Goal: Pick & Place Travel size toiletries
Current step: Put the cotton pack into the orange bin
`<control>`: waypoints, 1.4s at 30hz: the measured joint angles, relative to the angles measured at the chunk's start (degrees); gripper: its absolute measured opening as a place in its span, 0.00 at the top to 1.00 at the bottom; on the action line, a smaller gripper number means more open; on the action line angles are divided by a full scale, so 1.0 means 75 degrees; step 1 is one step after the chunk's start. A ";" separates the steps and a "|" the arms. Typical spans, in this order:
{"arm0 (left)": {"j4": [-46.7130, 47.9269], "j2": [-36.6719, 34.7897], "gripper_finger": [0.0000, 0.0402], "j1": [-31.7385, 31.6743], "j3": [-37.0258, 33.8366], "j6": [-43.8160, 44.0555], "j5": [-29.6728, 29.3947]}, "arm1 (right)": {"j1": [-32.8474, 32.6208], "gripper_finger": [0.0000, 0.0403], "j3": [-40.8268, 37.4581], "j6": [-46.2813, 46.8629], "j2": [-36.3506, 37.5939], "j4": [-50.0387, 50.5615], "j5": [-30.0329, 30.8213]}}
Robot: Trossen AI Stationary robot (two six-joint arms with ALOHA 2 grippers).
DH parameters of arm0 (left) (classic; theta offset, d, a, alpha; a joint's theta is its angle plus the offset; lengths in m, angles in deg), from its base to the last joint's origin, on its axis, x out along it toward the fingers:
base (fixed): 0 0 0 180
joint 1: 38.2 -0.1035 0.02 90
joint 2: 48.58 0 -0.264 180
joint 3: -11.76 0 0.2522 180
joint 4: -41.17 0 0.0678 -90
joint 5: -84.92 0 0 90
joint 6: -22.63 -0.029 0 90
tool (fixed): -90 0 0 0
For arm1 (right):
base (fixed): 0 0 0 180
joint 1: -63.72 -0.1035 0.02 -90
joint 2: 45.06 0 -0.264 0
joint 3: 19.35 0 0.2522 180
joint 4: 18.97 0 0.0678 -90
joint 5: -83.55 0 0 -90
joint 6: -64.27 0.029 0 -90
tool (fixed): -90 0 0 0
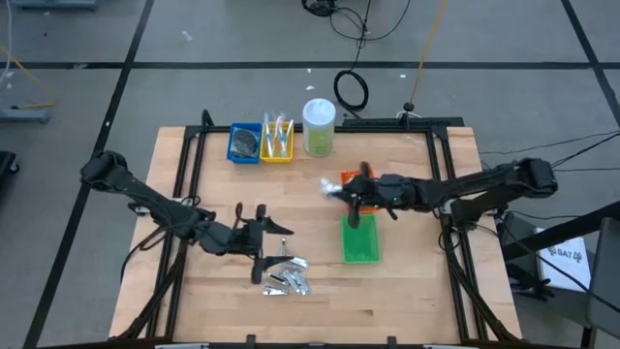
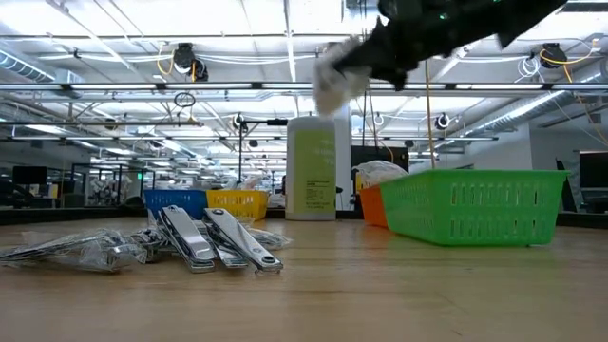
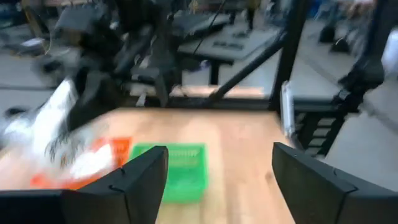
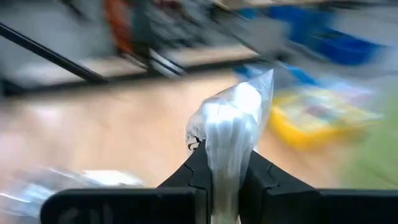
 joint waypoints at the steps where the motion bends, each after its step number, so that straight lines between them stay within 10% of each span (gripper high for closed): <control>1: 0.0277 -0.0063 0.28 0.0078 0.0000 0.0064 -0.0237 | -0.0056 0.93 0.0002 -0.0133 0.0245 0.0738 0.0698; 6: 0.1444 -0.0059 0.27 0.0348 -0.0003 0.0675 -0.1504 | -0.0230 0.93 -0.0012 0.0235 0.1055 0.3825 0.3290; 26: 0.2214 0.0078 0.27 -0.0005 -0.0003 0.1868 -0.2087 | 0.0192 0.82 -0.1665 0.0662 0.0221 0.2715 0.3157; 42: 0.2683 0.0078 0.27 -0.0023 -0.0003 0.2321 -0.2040 | 0.0169 0.30 -0.1665 0.0836 0.0662 0.2061 0.2463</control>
